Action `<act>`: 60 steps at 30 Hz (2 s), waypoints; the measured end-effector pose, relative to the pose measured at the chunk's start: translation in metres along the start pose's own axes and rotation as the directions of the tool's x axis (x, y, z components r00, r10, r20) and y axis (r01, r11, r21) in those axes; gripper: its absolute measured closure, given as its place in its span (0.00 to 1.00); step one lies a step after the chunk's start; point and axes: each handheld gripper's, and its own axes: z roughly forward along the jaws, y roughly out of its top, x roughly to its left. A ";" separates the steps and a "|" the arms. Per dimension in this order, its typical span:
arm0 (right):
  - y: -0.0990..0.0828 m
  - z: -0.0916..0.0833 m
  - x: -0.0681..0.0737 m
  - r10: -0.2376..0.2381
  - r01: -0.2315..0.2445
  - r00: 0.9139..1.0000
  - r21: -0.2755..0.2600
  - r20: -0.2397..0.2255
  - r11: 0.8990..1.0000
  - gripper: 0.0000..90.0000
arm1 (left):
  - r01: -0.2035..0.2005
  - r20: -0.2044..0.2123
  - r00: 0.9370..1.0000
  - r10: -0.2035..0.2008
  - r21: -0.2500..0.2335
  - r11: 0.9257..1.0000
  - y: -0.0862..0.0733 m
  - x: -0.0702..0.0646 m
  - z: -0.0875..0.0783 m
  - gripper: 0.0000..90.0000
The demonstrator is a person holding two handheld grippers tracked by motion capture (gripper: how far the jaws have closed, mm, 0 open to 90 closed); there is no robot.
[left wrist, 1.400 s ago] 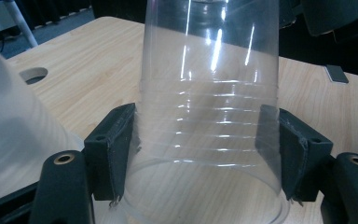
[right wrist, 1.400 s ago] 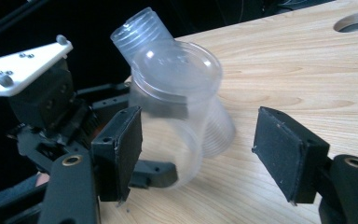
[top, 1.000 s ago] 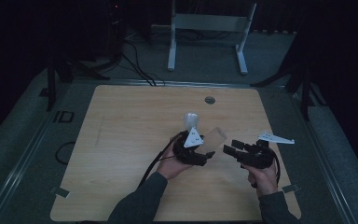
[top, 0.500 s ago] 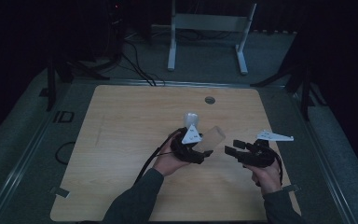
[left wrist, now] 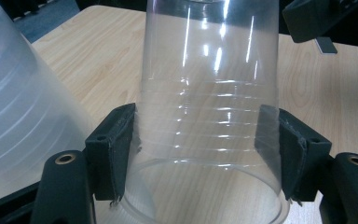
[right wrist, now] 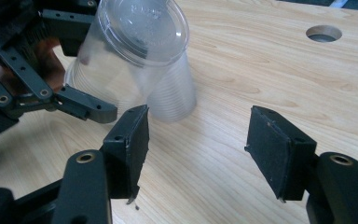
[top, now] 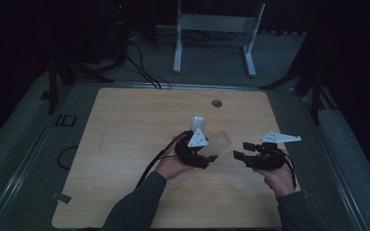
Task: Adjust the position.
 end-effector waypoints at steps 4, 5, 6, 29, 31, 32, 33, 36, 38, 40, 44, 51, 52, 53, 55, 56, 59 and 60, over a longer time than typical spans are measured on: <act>0.002 -0.001 0.000 -0.026 0.026 1.000 0.016 0.012 1.000 0.43 | -0.012 -0.002 1.000 0.012 0.011 1.000 0.000 0.000 0.000 0.34; 0.003 -0.001 0.000 -0.035 0.034 0.999 0.021 0.017 0.999 0.43 | -0.012 -0.002 1.000 0.012 0.011 1.000 0.000 0.000 0.000 0.34; 0.005 -0.001 0.000 -0.052 0.051 0.998 0.033 0.020 0.998 0.43 | -0.024 0.000 1.000 0.024 0.022 0.999 0.001 0.001 -0.001 0.34; 0.018 -0.001 0.007 -0.214 0.205 0.976 0.149 0.049 0.967 0.43 | -0.085 -0.010 0.996 0.086 0.086 0.993 0.002 -0.002 0.001 0.35; 0.020 -0.001 0.007 -0.223 0.213 0.973 0.156 0.049 0.964 0.43 | -0.090 -0.005 0.996 0.091 0.093 0.992 0.001 -0.002 0.002 0.35; 0.020 -0.001 0.008 -0.231 0.220 0.972 0.161 0.051 0.962 0.43 | -0.094 -0.005 0.995 0.095 0.094 0.991 0.001 -0.003 0.002 0.35; 0.021 -0.001 0.008 -0.240 0.229 0.970 0.166 0.050 0.959 0.43 | -0.096 -0.004 0.995 0.097 0.095 0.991 0.001 -0.003 0.003 0.35; 0.024 0.000 0.010 -0.257 0.245 0.965 0.178 0.048 0.953 0.43 | -0.106 -0.006 0.994 0.107 0.101 0.989 0.001 -0.004 0.003 0.35; 0.025 0.000 0.011 -0.266 0.253 0.963 0.189 0.045 0.949 0.43 | -0.110 -0.007 0.994 0.112 0.106 0.988 0.000 -0.005 0.004 0.35; 0.025 0.001 0.011 -0.276 0.263 0.960 0.198 0.039 0.944 0.43 | -0.116 -0.006 0.993 0.118 0.113 0.987 0.000 -0.005 0.004 0.35; 0.027 0.003 0.013 -0.294 0.282 0.955 0.223 0.025 0.933 0.43 | -0.129 -0.003 0.991 0.131 0.123 0.984 -0.001 -0.006 0.005 0.35; 0.028 0.005 0.016 -0.320 0.309 0.947 0.252 0.004 0.917 0.43 | -0.143 0.015 0.990 0.142 0.134 0.981 -0.002 -0.007 0.006 0.35; 0.028 0.005 0.016 -0.322 0.311 0.947 0.259 0.001 0.915 0.43 | -0.143 0.017 0.990 0.143 0.135 0.980 -0.002 -0.008 0.007 0.35; 0.028 0.005 0.016 -0.322 0.311 0.947 0.259 0.001 0.915 0.43 | -0.143 0.017 0.990 0.143 0.135 0.980 -0.002 -0.008 0.007 0.35; 0.028 0.007 0.016 -0.334 0.323 0.943 0.276 -0.010 0.905 0.43 | -0.148 0.025 0.989 0.146 0.138 0.979 -0.002 -0.008 0.007 0.35; 0.028 0.007 0.017 -0.335 0.325 0.942 0.284 -0.014 0.902 0.43 | -0.151 0.027 0.989 0.149 0.138 0.979 -0.002 -0.009 0.007 0.35; 0.027 0.008 0.017 -0.350 0.343 0.936 0.299 -0.031 0.891 0.43 | -0.155 0.035 0.988 0.152 0.141 0.978 -0.002 -0.009 0.008 0.35; 0.027 0.009 0.017 -0.353 0.346 0.935 0.302 -0.035 0.888 0.43 | -0.153 0.036 0.988 0.149 0.142 0.978 -0.002 -0.009 0.008 0.35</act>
